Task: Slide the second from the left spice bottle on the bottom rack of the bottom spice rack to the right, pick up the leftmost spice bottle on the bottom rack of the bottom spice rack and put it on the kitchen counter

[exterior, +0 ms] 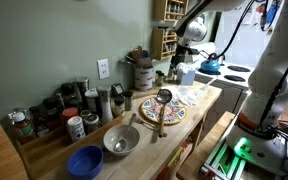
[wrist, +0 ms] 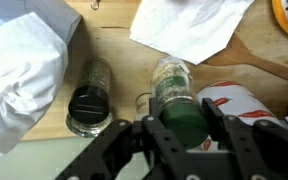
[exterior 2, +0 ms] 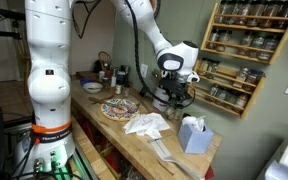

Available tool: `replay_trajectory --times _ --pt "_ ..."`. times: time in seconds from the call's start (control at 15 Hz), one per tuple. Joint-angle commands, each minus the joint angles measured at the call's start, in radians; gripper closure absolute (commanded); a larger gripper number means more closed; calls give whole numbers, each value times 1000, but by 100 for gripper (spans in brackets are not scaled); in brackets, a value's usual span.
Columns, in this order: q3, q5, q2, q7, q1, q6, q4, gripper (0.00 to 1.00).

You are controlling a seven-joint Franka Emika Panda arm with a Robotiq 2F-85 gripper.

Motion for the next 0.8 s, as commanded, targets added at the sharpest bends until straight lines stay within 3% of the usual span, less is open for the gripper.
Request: replay_trajectory --times 0.0,0.73 --pt "8 -71 45 101 6 89 -16 79" --pt "52 -228 157 362 3 227 -5 79"
